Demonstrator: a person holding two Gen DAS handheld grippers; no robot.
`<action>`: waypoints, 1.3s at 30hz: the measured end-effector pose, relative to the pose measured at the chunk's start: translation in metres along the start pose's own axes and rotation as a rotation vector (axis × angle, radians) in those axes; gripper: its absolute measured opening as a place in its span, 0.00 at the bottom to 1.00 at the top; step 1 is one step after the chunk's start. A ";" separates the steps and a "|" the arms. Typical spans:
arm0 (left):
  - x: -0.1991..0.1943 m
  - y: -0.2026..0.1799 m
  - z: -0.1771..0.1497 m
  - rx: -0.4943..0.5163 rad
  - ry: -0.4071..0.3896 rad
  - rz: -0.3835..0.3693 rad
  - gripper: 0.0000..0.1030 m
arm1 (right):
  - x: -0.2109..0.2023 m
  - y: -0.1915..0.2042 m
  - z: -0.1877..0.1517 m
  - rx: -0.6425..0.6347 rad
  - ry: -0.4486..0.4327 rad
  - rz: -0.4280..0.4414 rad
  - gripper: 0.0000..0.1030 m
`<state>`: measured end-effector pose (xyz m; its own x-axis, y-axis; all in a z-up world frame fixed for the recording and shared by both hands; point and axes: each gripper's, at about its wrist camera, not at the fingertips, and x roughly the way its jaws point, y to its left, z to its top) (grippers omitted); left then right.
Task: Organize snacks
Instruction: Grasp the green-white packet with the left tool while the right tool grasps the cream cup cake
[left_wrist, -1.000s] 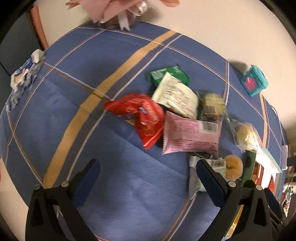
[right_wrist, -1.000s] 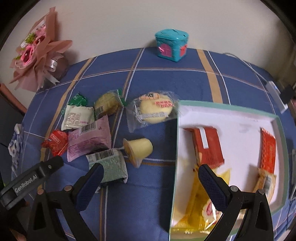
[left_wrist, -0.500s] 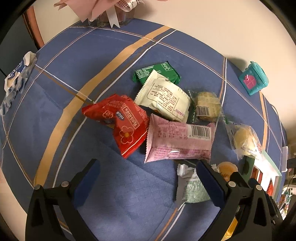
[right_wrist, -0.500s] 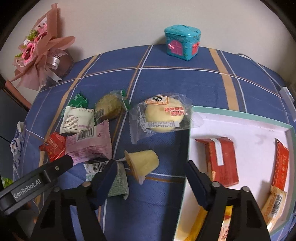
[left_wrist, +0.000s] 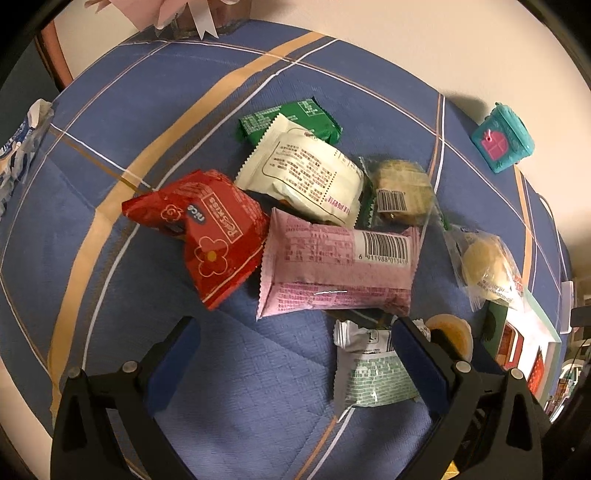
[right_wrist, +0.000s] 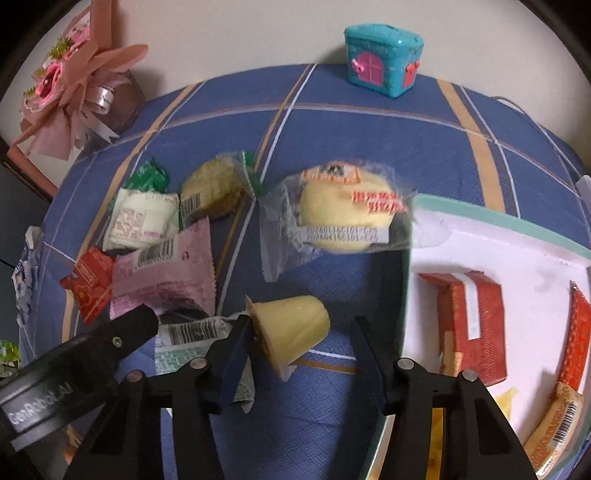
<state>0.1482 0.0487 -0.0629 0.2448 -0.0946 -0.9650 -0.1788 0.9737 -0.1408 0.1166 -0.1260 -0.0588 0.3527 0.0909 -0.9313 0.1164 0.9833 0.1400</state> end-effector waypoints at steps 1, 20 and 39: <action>0.001 0.000 0.000 0.000 0.002 -0.002 1.00 | 0.002 0.000 -0.001 0.003 0.001 0.005 0.57; 0.019 -0.038 -0.009 0.031 0.035 -0.061 1.00 | -0.004 -0.014 -0.008 0.064 0.006 0.010 0.41; 0.049 -0.089 -0.018 0.099 0.072 -0.017 1.00 | -0.007 -0.013 -0.026 0.020 0.031 -0.009 0.41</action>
<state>0.1590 -0.0461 -0.1020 0.1770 -0.1220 -0.9766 -0.0792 0.9873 -0.1377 0.0886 -0.1350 -0.0623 0.3223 0.0867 -0.9426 0.1385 0.9808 0.1376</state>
